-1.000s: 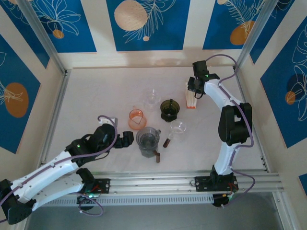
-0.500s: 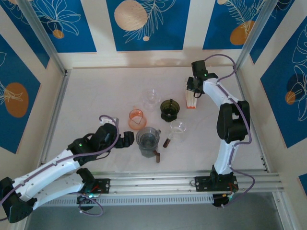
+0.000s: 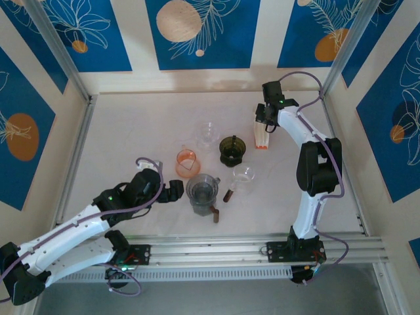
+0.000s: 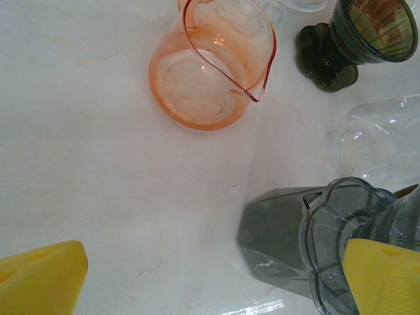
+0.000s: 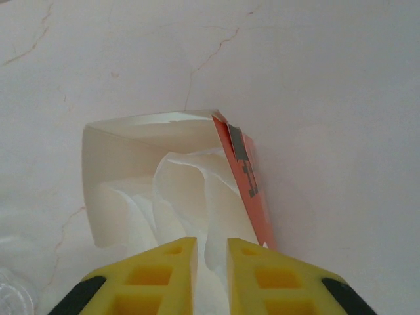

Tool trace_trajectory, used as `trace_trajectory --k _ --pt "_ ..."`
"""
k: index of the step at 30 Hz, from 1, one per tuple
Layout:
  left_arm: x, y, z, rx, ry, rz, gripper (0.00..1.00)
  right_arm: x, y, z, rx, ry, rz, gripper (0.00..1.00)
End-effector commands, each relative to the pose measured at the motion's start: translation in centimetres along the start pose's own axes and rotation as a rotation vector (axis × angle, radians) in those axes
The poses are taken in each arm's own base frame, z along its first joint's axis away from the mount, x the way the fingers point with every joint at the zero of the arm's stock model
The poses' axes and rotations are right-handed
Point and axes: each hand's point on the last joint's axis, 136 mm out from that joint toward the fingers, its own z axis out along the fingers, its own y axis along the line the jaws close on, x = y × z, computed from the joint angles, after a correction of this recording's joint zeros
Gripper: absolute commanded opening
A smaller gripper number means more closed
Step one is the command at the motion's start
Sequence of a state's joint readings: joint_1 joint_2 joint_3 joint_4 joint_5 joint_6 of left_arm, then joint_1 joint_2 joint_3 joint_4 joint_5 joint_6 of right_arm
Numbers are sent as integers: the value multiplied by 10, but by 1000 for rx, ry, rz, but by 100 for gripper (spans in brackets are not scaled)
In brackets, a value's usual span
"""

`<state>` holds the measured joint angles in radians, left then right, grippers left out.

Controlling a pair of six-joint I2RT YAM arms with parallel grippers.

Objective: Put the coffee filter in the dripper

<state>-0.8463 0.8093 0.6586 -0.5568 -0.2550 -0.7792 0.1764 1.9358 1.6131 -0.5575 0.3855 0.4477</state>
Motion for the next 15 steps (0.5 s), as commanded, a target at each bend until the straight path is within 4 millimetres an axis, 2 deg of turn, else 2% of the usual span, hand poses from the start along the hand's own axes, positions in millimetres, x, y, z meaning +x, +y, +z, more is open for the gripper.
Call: trace_trajectory --k 1,15 --pt "0 1 4 2 -2 -8 100 -3 0 -4 -7 -21 -8 23" --pt "0 3 5 -4 0 -11 100 2 -1 7 6 13 -8 18"
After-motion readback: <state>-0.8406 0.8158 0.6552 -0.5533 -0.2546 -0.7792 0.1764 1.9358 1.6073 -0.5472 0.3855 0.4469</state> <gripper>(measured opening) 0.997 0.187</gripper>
